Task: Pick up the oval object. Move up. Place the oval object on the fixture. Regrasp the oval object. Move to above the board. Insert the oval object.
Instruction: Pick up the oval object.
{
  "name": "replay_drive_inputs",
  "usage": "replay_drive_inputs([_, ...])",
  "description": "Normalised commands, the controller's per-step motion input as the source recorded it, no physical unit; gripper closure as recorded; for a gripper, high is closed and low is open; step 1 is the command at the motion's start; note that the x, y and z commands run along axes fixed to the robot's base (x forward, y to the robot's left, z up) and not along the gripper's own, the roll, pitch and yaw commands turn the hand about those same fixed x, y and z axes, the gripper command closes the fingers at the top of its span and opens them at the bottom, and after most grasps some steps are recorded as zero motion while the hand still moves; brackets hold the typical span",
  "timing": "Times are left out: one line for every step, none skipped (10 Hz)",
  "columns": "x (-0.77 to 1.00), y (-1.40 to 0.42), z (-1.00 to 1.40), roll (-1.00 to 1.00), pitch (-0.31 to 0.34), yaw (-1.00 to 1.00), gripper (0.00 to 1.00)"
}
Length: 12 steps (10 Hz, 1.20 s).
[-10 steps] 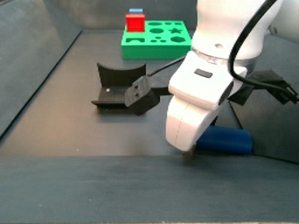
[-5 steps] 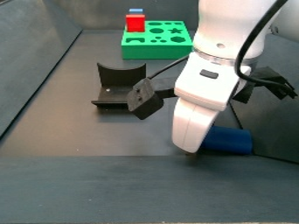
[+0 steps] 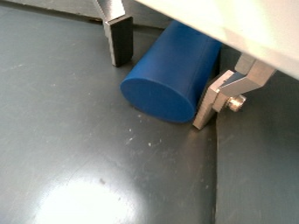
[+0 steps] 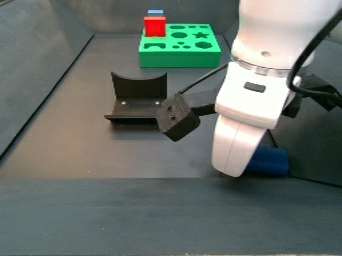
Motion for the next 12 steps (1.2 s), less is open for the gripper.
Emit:
replay_drive_inputs([0.0, 0.0, 0.0, 0.0, 0.021, 0.0, 0.0])
replay_drive_inputs([0.0, 0.0, 0.0, 0.0, 0.0, 0.0, 0.0])
replay_drive_inputs([0.0, 0.0, 0.0, 0.0, 0.0, 0.0, 1.0])
replay_drive_inputs([0.0, 0.0, 0.0, 0.0, 0.0, 0.0, 1.0])
replay_drive_inputs([0.0, 0.0, 0.0, 0.0, 0.0, 0.0, 1.0])
replay_drive_inputs([0.0, 0.0, 0.0, 0.0, 0.0, 0.0, 1.0])
replay_drive_inputs([0.0, 0.0, 0.0, 0.0, 0.0, 0.0, 1.0])
replay_drive_inputs([0.0, 0.0, 0.0, 0.0, 0.0, 0.0, 1.0])
replay_drive_inputs([0.0, 0.0, 0.0, 0.0, 0.0, 0.0, 1.0])
replay_drive_inputs([0.0, 0.0, 0.0, 0.0, 0.0, 0.0, 1.0])
replay_drive_inputs([0.0, 0.0, 0.0, 0.0, 0.0, 0.0, 1.0])
replay_drive_inputs([0.0, 0.0, 0.0, 0.0, 0.0, 0.0, 1.0])
